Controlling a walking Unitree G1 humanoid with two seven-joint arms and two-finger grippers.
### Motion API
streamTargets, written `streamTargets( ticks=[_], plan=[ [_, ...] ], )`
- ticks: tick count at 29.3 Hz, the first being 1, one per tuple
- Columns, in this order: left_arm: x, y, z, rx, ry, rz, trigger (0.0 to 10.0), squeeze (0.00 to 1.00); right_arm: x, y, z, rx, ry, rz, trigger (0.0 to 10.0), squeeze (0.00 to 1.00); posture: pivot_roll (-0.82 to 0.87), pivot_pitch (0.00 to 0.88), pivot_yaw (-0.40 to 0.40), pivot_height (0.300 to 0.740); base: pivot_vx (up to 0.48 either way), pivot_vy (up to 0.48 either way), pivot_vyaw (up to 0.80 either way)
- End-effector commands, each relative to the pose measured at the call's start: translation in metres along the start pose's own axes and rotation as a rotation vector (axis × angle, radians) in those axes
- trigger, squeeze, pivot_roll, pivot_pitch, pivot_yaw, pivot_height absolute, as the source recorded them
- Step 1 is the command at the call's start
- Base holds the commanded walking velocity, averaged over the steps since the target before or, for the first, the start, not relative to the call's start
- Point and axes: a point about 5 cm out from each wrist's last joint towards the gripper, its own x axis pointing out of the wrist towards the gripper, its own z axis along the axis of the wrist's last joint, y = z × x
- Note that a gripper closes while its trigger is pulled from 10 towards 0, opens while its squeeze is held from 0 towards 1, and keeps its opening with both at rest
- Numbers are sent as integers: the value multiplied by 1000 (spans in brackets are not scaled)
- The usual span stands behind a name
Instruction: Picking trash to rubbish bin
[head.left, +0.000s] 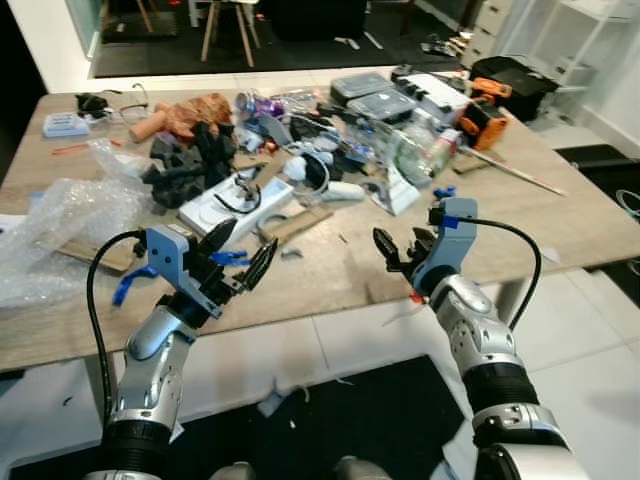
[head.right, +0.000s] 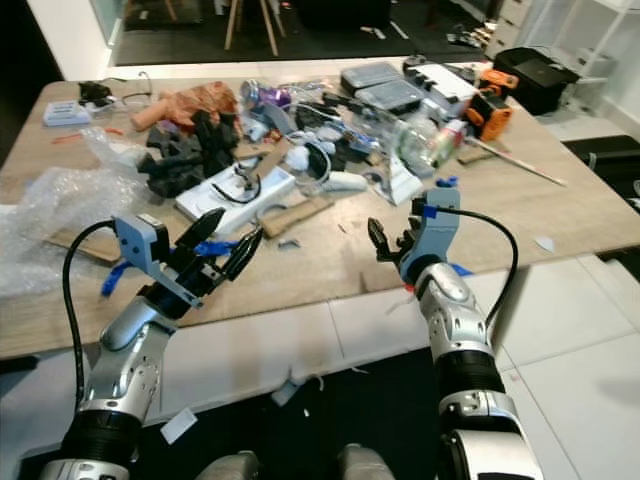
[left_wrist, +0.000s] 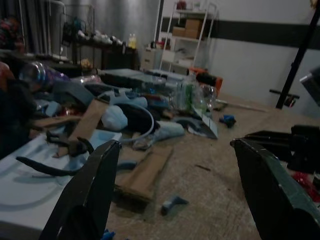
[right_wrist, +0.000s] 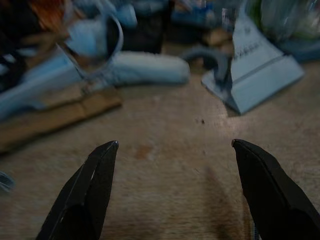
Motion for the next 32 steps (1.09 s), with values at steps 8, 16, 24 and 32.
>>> streamTargets(
  ticks=[8, 16, 24, 32],
  plan=[
    [-6, -6, 2, 65, 62, -115, 10000, 0, -8, -17, -11, -41, 196, 18, 10000, 0, 37, 0, -46, 740, 0, 0, 0],
    [-15, -5, 3, 118, 133, -201, 10000, 0, -15, -52, 21, -98, 241, -37, 10000, 0, 30, 0, -47, 740, 0, 0, 0],
    [-23, -2, 1, 151, 180, -211, 10000, 0, -18, -42, 6, -118, 327, 30, 10000, 0, 33, 0, -48, 740, 0, 0, 0],
    [-30, 2, -3, 187, 244, -228, 10000, 0, -17, -31, -6, -122, 376, 80, 10000, 0, 33, 0, -46, 740, 0, 0, 0]
  ],
)
